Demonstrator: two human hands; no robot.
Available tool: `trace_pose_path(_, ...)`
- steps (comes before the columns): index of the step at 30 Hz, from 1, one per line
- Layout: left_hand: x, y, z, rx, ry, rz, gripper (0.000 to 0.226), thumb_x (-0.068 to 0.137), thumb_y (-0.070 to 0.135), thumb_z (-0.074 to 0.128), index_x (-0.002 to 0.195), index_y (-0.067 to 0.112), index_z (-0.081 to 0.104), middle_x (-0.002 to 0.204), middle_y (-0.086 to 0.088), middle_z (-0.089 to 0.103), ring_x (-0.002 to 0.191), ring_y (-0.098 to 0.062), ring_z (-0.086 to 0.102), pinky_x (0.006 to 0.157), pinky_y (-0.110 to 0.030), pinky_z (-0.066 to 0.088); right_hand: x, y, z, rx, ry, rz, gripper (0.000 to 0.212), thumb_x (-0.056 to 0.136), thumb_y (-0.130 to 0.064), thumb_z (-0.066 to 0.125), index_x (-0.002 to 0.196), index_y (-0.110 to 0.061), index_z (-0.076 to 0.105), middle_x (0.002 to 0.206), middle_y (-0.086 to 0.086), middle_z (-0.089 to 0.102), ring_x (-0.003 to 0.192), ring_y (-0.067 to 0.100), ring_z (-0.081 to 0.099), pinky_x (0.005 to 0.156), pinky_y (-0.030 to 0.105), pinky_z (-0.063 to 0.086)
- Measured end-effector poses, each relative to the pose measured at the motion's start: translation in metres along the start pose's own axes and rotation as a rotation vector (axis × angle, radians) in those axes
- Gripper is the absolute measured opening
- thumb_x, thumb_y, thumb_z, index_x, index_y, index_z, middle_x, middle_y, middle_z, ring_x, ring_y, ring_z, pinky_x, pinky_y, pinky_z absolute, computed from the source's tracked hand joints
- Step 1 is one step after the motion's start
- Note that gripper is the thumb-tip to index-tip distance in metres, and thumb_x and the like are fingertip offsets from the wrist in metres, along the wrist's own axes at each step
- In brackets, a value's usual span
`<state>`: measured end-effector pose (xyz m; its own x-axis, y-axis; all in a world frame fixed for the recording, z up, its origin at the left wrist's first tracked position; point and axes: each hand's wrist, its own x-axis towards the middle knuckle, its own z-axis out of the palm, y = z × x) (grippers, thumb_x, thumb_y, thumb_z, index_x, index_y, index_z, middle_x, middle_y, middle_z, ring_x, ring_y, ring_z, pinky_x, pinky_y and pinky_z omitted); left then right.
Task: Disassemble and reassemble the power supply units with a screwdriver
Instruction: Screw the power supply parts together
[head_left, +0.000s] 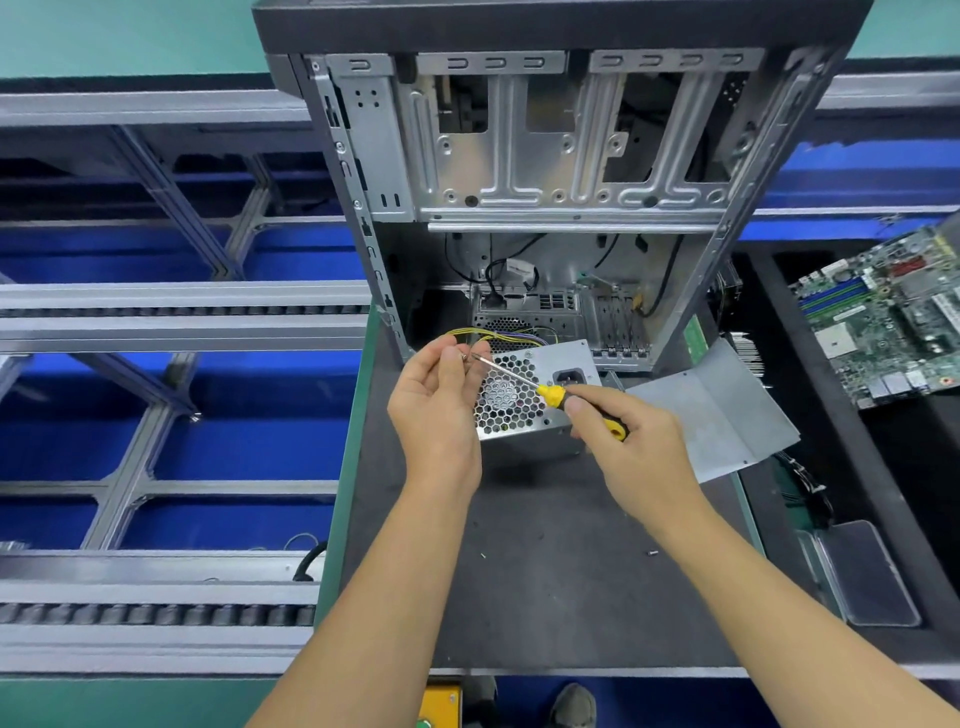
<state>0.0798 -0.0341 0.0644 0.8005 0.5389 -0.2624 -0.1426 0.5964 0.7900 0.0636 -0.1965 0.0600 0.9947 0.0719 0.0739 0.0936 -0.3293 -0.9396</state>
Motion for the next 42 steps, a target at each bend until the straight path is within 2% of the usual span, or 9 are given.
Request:
trace_pose_path(7, 0.000, 0.000, 0.000, 0.002, -0.006, 0.000, 0.011, 0.101, 0.003, 0.053, 0.100, 0.006, 0.064, 0.078, 0.001, 0.075, 0.090, -0.019, 0.075, 0.079, -0.022, 0.057, 0.002, 0.001, 0.002, -0.014, -0.012, 0.008, 0.016, 0.094, -0.025, 0.065, 0.105, -0.026, 0.076, 0.077, -0.033, 0.066, 0.076, -0.006, 0.060, 0.065, 0.006, 0.040)
trace_pose_path(15, -0.001, 0.001, 0.001, -0.005, 0.010, -0.006, 0.011, 0.101, 0.003, 0.053, 0.099, 0.006, 0.064, 0.085, -0.004, 0.072, 0.092, -0.021, 0.075, 0.079, -0.023, 0.057, 0.000, -0.007, 0.003, -0.018, -0.007, -0.016, 0.023, 0.093, -0.029, 0.064, 0.088, -0.051, 0.068, 0.084, -0.024, 0.069, 0.073, 0.000, 0.059, 0.062, 0.010, 0.042)
trace_pose_path(20, -0.001, 0.001, 0.001, 0.009, 0.000, -0.003, 0.012, 0.101, 0.003, 0.053, 0.100, 0.007, 0.064, 0.081, 0.000, 0.075, 0.093, -0.020, 0.075, 0.079, -0.022, 0.058, -0.003, -0.005, 0.004, -0.043, 0.008, -0.025, 0.012, 0.091, -0.028, 0.068, 0.098, -0.036, 0.075, 0.088, -0.024, 0.070, 0.076, 0.001, 0.061, 0.063, 0.009, 0.042)
trace_pose_path(23, 0.000, 0.001, 0.002, -0.006, 0.003, -0.006, 0.012, 0.102, 0.003, 0.052, 0.099, 0.006, 0.064, 0.078, 0.002, 0.076, 0.092, -0.019, 0.075, 0.078, -0.021, 0.057, -0.005, -0.006, 0.006, -0.057, 0.016, -0.039, 0.017, 0.089, -0.026, 0.071, 0.105, -0.031, 0.075, 0.093, -0.027, 0.071, 0.088, -0.004, 0.064, 0.073, 0.005, 0.042)
trace_pose_path(30, 0.002, 0.001, 0.001, -0.017, 0.010, -0.002, 0.009, 0.101, 0.005, 0.054, 0.102, 0.005, 0.063, 0.078, 0.004, 0.076, 0.093, -0.020, 0.075, 0.078, -0.020, 0.057, -0.011, -0.014, 0.014, -0.056, 0.038, -0.049, 0.024, 0.085, -0.023, 0.076, 0.108, -0.032, 0.075, 0.097, -0.017, 0.072, 0.097, -0.001, 0.065, 0.083, 0.008, 0.044)
trace_pose_path(33, 0.002, 0.001, 0.002, 0.000, 0.008, 0.005, 0.010, 0.101, 0.005, 0.054, 0.100, 0.005, 0.064, 0.079, 0.002, 0.076, 0.093, -0.021, 0.075, 0.078, -0.021, 0.057, -0.012, -0.017, 0.014, -0.029, 0.006, -0.001, 0.027, 0.087, -0.022, 0.073, 0.108, -0.038, 0.069, 0.106, -0.020, 0.065, 0.102, -0.003, 0.061, 0.080, 0.006, 0.042)
trace_pose_path(37, 0.002, 0.001, 0.001, 0.022, -0.006, 0.004, 0.011, 0.101, 0.004, 0.054, 0.103, 0.006, 0.064, 0.084, 0.000, 0.076, 0.095, -0.021, 0.075, 0.079, -0.022, 0.058, -0.010, -0.021, 0.012, 0.250, 0.069, 0.175, 0.023, 0.084, -0.013, 0.075, 0.098, -0.028, 0.065, 0.097, -0.013, 0.069, 0.081, 0.002, 0.064, 0.069, 0.010, 0.046)
trace_pose_path(40, 0.003, 0.002, -0.001, 0.032, -0.028, 0.000, 0.009, 0.100, 0.002, 0.055, 0.101, 0.005, 0.064, 0.083, 0.000, 0.076, 0.093, -0.019, 0.075, 0.081, -0.023, 0.058, -0.003, -0.026, 0.011, 0.727, 0.163, 0.310, 0.019, 0.083, -0.005, 0.075, 0.097, -0.012, 0.064, 0.078, 0.001, 0.069, 0.070, 0.014, 0.065, 0.073, 0.023, 0.054)
trace_pose_path(42, 0.003, 0.002, -0.001, 0.051, -0.057, -0.001, 0.008, 0.099, 0.002, 0.057, 0.100, 0.006, 0.064, 0.081, -0.001, 0.076, 0.089, -0.017, 0.074, 0.081, -0.023, 0.057, 0.000, -0.027, 0.013, 0.975, 0.208, 0.381, 0.017, 0.084, -0.005, 0.073, 0.096, -0.011, 0.064, 0.076, 0.003, 0.066, 0.071, 0.015, 0.064, 0.072, 0.023, 0.054)
